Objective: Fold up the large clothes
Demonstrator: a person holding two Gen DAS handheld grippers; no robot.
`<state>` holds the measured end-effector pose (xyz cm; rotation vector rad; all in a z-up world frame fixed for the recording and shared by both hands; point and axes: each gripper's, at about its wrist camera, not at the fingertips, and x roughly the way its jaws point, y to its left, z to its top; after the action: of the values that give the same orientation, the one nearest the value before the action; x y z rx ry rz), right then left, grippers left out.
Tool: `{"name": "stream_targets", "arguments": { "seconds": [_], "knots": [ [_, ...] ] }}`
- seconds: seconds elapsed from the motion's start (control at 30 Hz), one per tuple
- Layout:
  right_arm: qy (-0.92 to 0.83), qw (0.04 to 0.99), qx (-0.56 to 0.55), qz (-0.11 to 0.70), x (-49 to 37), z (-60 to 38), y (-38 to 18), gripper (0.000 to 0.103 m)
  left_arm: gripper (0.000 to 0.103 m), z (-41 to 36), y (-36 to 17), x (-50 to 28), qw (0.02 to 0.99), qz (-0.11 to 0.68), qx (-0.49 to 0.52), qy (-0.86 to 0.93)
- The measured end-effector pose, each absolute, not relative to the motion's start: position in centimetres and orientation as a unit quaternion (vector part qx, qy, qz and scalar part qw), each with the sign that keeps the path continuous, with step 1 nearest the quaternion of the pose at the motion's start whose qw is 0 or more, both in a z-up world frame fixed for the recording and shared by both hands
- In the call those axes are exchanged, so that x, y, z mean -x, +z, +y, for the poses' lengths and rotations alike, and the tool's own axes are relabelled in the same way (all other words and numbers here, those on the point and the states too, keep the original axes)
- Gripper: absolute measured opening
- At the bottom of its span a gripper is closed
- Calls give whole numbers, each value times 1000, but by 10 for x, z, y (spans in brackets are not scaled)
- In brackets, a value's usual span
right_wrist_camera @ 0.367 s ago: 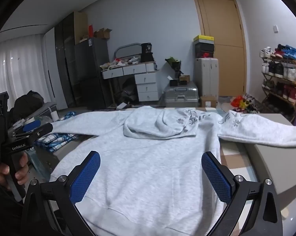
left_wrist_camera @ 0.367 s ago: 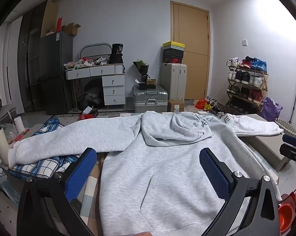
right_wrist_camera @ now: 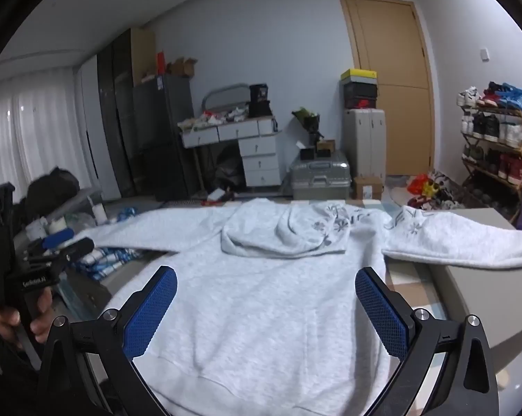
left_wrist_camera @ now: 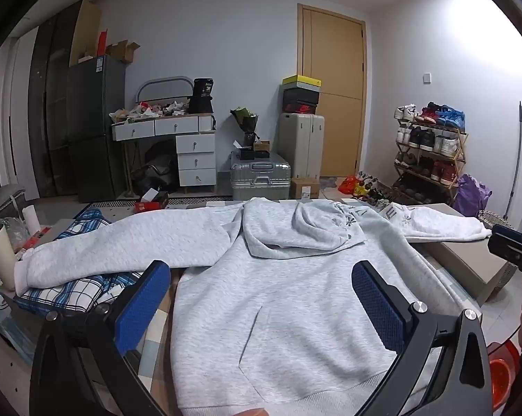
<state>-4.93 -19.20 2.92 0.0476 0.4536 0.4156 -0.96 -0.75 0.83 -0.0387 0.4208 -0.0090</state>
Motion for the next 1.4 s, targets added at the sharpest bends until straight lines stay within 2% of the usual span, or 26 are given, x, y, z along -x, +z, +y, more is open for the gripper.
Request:
{"name": "stream_targets", "arguments": {
  "seconds": [1.4],
  "knots": [
    [204,955,-6,217,53,-188,29,103,102,-12,9,11,977,211,16,-2]
  ]
}}
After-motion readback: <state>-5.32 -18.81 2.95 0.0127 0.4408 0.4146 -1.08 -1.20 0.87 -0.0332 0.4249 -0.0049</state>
